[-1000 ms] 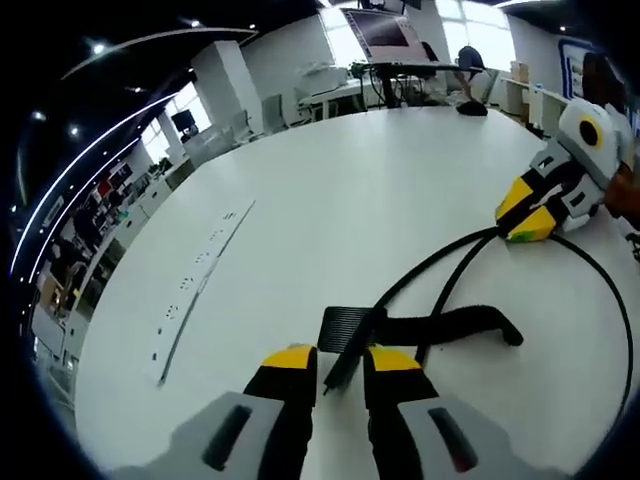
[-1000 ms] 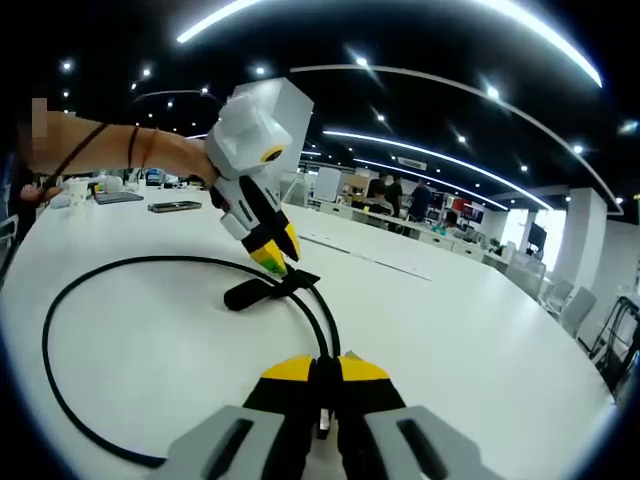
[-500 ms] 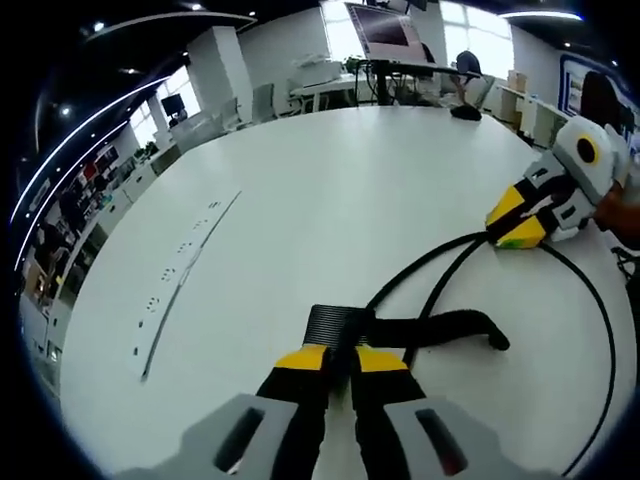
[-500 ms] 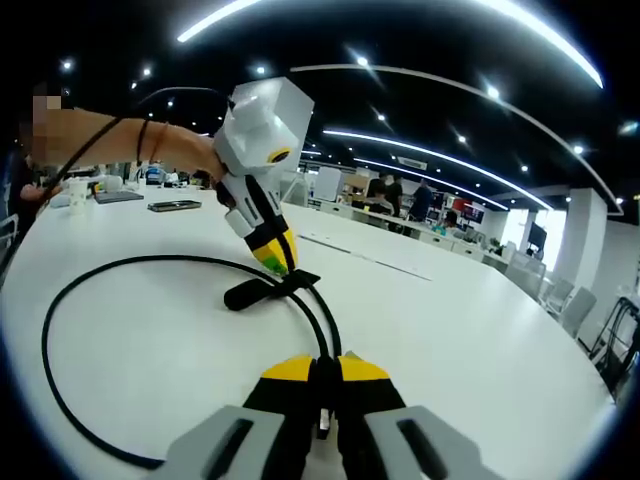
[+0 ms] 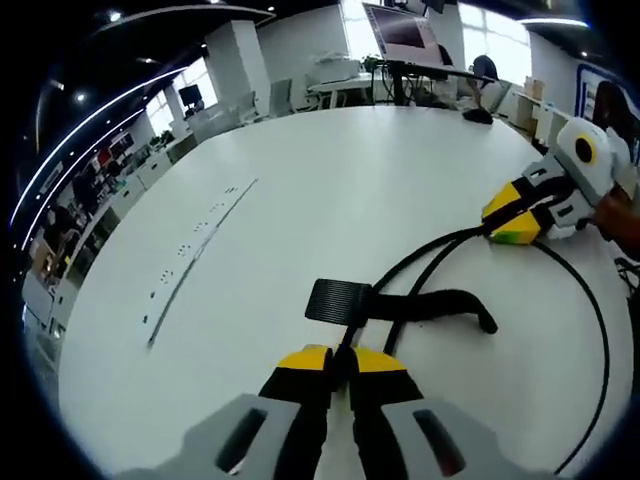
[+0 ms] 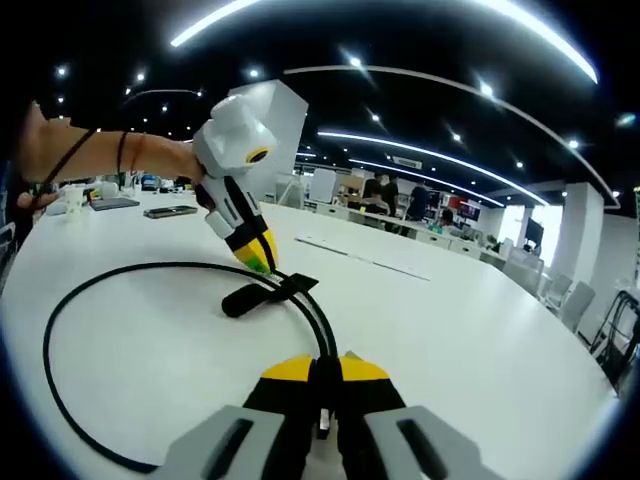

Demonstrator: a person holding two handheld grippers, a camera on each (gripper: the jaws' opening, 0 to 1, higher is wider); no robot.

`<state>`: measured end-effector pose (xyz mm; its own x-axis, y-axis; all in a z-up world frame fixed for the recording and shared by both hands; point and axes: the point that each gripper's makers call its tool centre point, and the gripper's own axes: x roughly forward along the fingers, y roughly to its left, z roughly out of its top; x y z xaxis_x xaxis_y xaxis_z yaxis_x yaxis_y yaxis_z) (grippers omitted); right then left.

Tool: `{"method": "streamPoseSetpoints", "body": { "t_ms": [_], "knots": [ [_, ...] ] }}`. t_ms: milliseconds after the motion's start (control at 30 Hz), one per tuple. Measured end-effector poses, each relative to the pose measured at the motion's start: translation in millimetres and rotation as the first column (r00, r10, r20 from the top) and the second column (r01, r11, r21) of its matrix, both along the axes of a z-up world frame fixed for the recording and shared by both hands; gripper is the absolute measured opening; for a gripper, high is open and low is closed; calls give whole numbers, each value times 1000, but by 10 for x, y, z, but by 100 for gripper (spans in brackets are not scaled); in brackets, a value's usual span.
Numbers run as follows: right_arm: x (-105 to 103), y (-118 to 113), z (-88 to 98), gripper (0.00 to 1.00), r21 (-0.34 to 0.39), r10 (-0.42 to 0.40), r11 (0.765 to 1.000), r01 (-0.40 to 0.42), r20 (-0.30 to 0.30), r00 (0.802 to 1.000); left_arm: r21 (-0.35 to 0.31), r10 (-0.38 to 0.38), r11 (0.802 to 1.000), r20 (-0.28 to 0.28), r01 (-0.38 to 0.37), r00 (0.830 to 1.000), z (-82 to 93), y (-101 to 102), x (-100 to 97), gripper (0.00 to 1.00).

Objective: Find the charging cable on the desk, coil it up and secure with Velcro.

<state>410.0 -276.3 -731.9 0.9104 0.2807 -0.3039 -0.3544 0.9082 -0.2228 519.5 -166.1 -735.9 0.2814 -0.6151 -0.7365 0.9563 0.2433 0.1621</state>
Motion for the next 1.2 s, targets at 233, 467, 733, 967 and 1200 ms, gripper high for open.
{"method": "streamPoseSetpoints", "body": {
  "t_ms": [233, 467, 733, 967, 1200],
  "knots": [
    [26, 28, 24, 9, -6, -7, 1000, 7, 5, 1000, -55, 87, 995, 21, -86, 996, 136, 158, -33, 8],
    [37, 21, 52, 9, -8, -19, 1000, 19, 11, 1000, -106, 150, 983, 26, -147, 988, 238, 281, -120, 8],
    [41, 40, 58, 9, -10, -24, 1000, 25, 10, 1000, -177, 222, 960, 8, -217, 975, 292, 403, -233, 6],
    [48, 69, 29, 9, -13, -25, 1000, 25, 4, 1000, -170, 256, 954, 37, -246, 966, 277, 525, -286, 2],
    [36, 76, 23, 9, -8, -24, 1000, 24, -2, 1000, -165, 200, 969, 83, -185, 976, 341, 480, -271, 2]
  ]
}}
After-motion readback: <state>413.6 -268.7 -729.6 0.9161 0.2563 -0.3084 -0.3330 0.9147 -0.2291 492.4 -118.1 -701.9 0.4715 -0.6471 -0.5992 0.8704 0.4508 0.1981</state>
